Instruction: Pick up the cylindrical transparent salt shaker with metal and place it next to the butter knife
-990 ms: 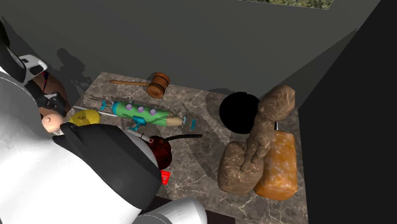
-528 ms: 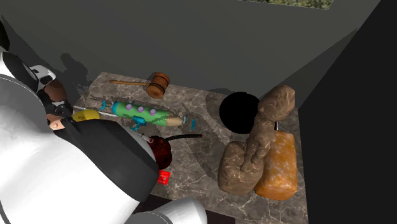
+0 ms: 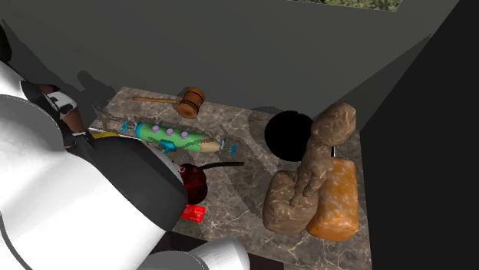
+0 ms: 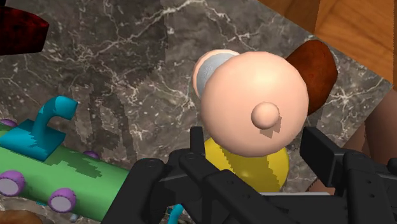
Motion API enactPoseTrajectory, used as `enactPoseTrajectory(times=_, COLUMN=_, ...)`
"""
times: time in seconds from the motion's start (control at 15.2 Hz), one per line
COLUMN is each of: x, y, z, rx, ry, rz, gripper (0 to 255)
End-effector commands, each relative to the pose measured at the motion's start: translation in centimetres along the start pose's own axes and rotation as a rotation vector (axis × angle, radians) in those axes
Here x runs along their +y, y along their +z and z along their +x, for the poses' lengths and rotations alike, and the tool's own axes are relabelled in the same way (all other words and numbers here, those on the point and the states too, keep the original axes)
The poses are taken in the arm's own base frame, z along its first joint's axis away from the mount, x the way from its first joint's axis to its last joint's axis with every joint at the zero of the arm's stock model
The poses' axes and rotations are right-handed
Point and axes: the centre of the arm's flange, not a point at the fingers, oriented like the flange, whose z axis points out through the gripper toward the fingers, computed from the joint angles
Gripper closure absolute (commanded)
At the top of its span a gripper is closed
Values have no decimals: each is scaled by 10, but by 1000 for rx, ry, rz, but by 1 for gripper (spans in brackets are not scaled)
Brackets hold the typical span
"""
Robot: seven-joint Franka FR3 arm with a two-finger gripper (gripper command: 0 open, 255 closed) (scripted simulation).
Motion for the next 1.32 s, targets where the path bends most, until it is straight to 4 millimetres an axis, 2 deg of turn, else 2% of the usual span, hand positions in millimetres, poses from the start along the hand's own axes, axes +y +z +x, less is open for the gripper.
enactPoseTrajectory(times=0.0, x=2, y=11, z=-2, rx=0, ry=0, rz=0, gripper=255)
enactPoseTrajectory(times=0.2, x=3, y=31, z=-3, rx=0, ry=0, rz=0, gripper=255)
enactPoseTrajectory(times=0.73, x=3, y=31, z=-3, rx=0, ry=0, rz=0, gripper=255)
enactPoseTrajectory(times=0.79, x=2, y=30, z=-3, rx=1, ry=0, rz=0, gripper=0)
enactPoseTrajectory(times=1.12, x=3, y=31, z=-3, rx=0, ry=0, rz=0, gripper=0)
enactPoseTrajectory(times=1.25, x=3, y=4, z=-3, rx=0, ry=0, rz=0, gripper=0)
